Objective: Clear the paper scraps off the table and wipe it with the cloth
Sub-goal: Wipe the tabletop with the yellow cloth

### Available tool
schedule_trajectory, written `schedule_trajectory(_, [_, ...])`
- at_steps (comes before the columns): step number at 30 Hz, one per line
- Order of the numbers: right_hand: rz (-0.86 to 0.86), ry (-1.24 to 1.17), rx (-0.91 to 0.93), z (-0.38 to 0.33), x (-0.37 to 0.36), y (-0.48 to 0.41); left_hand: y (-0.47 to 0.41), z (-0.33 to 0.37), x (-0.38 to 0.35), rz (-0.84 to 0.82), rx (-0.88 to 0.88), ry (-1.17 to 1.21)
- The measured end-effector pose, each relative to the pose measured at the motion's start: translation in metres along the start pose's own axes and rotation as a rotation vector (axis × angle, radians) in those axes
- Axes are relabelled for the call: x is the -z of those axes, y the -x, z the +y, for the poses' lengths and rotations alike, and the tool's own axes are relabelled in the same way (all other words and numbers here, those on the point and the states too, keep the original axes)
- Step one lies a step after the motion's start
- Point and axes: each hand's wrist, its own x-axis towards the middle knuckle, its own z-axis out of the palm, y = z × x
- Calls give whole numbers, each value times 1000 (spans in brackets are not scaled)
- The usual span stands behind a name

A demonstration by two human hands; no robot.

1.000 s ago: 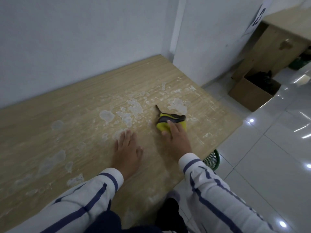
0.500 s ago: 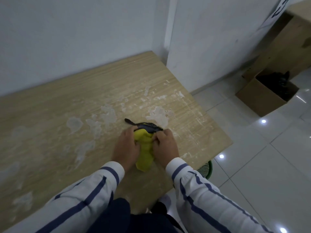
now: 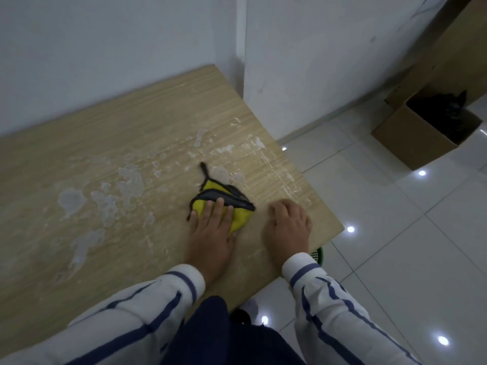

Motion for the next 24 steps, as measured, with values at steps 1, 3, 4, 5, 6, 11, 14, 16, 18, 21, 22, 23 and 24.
schedule_trajectory(1, [19,11,-14,7,4,-5,-10,18,-2,-14,-41,11])
schedule_trajectory(3, [67,11,-47,21,12,-17,-32,53,1,5,-125,104])
schedule_trajectory(4, [96,-1,-65,26,17,-21,-42,66,6,20,-138,180])
schedule_trajectory(5, [124,-25,-79,31,22,-26,-50,74,15,31,-102,273])
schedule_trajectory(6, [149,-63,-87,34,26,-30,-57,76,21,35,-37,346])
schedule_trajectory(11, [176,-203,-14,14,28,-34,-34,52,8,37,-82,55])
schedule_trajectory(14, [152,-218,81,-8,17,-27,-45,47,7,-186,-172,210])
schedule_trajectory(16, [112,-193,108,-18,13,-23,-56,38,22,-176,-200,543])
schedule_trajectory(18, [38,-161,112,-28,9,-20,-52,18,30,19,-101,644])
schedule_trajectory(21, [-129,46,186,-41,-8,-6,-33,-16,24,167,85,414])
schedule_trajectory(22, [-162,118,221,-41,-13,-2,-27,-26,21,149,134,355])
schedule_trajectory(23, [-176,167,234,-40,-16,0,-21,-37,18,125,185,309])
schedule_trajectory(24, [-164,193,225,-35,-16,-2,-16,-46,16,102,232,269])
